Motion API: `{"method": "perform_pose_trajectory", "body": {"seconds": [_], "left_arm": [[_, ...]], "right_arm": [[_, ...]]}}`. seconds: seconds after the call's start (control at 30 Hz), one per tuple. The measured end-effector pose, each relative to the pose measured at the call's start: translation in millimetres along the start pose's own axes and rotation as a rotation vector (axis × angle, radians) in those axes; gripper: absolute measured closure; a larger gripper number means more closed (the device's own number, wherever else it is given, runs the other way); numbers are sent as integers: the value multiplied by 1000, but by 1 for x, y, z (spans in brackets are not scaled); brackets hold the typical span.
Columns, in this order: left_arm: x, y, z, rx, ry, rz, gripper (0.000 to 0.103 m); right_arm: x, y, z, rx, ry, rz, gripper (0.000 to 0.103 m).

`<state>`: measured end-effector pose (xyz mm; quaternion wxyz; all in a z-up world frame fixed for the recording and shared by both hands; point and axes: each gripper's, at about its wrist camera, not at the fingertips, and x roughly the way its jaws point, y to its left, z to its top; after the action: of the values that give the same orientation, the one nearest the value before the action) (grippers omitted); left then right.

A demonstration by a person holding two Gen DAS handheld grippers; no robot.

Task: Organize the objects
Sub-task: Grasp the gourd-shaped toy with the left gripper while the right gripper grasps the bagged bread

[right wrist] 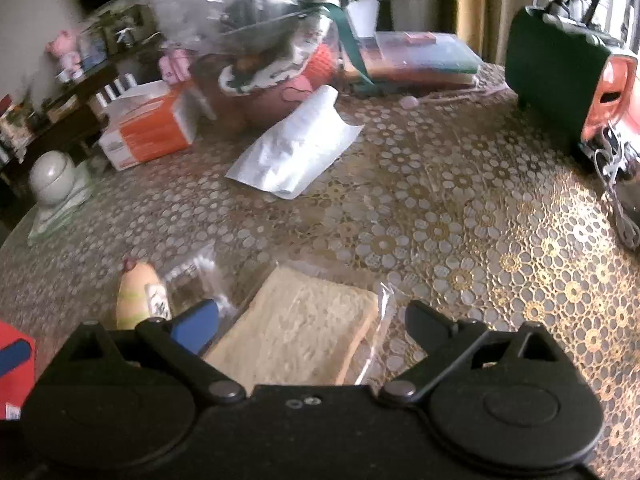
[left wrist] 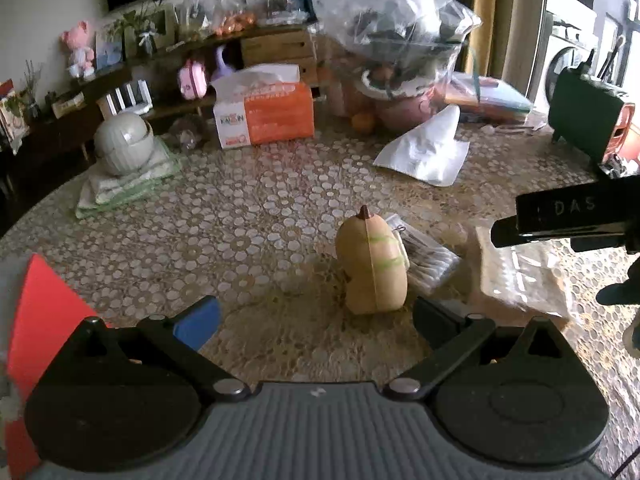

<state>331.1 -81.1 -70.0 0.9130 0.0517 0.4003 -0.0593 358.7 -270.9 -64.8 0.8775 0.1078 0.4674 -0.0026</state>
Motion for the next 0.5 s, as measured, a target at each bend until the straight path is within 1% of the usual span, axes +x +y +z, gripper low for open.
{"method": "perform_pose_trajectory", "body": {"seconds": [0.1, 0.23, 0.4, 0.5], "left_arm": [[12, -3, 2, 1, 11, -12, 0], [27, -6, 3, 5, 31, -28, 0], [45, -3, 7, -31, 56, -51, 0], [51, -2, 9, -37, 59, -49, 0]], "right_arm": [[8, 4, 1, 11, 16, 14, 3], [18, 10, 1, 3, 38, -30, 3], [26, 11, 1, 17, 56, -64, 3], [29, 12, 2, 18, 54, -69, 3]]}}
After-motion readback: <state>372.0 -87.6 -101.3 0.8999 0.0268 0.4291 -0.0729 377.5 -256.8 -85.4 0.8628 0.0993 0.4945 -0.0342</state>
